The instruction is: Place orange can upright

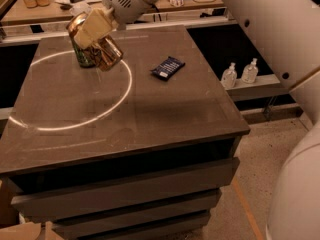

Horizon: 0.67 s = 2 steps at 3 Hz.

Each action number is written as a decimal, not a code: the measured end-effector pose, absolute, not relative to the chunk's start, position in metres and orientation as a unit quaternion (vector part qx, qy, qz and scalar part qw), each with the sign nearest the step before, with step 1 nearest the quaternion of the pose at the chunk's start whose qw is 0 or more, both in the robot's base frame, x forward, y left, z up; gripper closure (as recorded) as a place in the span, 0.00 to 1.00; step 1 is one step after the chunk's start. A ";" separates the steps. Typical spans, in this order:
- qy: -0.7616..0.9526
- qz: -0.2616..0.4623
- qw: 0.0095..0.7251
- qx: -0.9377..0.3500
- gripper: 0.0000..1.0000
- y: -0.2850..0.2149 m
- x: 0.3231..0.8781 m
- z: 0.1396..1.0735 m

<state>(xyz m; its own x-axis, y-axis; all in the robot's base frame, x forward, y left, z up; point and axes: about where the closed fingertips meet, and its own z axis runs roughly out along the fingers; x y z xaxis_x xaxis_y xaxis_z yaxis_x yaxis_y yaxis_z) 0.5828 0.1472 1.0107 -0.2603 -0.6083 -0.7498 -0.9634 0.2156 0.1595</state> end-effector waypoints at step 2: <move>0.723 0.306 0.299 -0.543 1.00 0.134 0.598 0.999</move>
Offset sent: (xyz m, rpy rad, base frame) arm 0.0455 -0.0432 -0.0304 0.0239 -0.1325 -0.0324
